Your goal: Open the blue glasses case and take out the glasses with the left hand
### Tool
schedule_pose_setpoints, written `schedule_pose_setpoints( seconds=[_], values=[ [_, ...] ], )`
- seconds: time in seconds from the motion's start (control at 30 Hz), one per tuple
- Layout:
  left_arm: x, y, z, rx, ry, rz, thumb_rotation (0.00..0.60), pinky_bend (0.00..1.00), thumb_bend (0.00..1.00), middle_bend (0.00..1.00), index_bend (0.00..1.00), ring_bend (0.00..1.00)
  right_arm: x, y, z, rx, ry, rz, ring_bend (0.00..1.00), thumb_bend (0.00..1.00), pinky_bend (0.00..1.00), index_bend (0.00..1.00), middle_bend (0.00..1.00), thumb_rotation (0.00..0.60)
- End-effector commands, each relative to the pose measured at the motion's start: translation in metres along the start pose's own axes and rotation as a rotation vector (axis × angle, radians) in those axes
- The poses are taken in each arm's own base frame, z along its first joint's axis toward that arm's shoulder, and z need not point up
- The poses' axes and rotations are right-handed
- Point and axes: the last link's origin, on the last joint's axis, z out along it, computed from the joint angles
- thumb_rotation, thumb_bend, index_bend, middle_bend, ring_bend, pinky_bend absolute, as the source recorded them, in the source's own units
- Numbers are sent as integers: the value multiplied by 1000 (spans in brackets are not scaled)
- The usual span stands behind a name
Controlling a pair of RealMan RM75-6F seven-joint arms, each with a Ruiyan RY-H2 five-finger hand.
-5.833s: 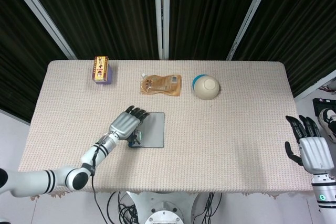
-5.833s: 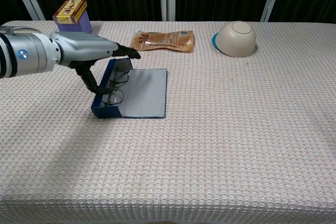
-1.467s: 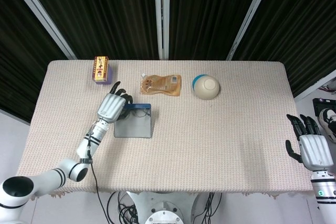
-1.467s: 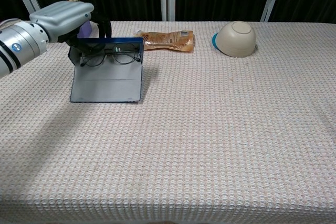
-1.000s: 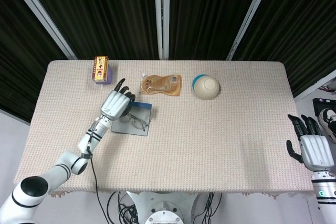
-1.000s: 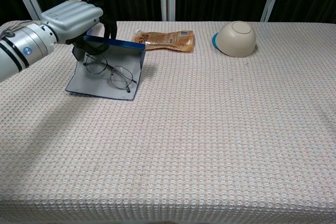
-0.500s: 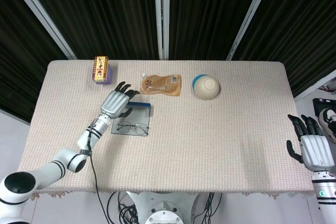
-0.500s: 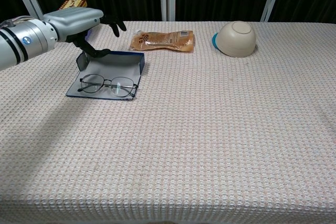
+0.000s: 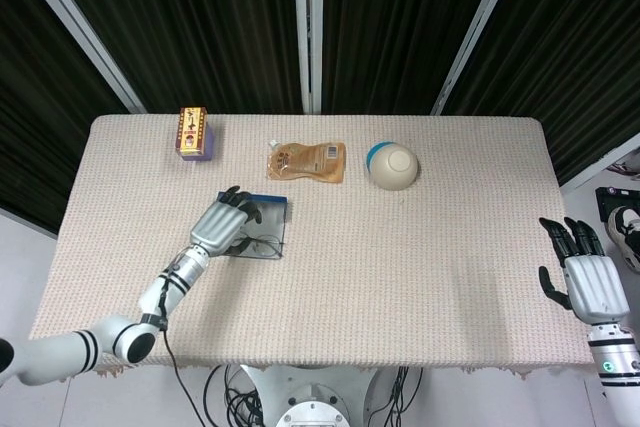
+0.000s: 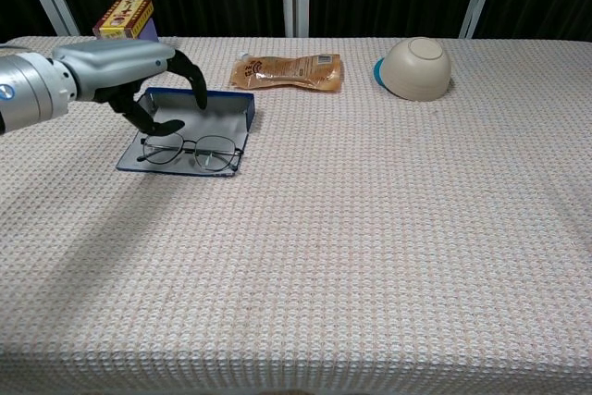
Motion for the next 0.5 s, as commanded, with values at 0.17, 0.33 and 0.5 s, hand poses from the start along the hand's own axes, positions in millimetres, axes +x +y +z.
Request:
schedule_pose_setpoints(
  seconds=[0.17, 0.33, 0.5],
  values=[
    [-8, 2, -4, 61, -85, 50, 600, 0, 387, 250, 358, 87, 1, 2, -2, -3, 3, 1, 0, 454, 0, 0, 135, 600],
    [-8, 8, -4, 69, -90, 50, 600, 0, 385, 250, 357, 87, 0, 2, -1, 1, 0, 3, 0, 454, 0, 0, 135, 600],
    [-7, 14, 1, 66, -90, 64, 600, 0, 385, 250, 356, 87, -1, 3, -1, -2, -1, 3, 0, 453, 0, 0, 135, 600]
  ],
)
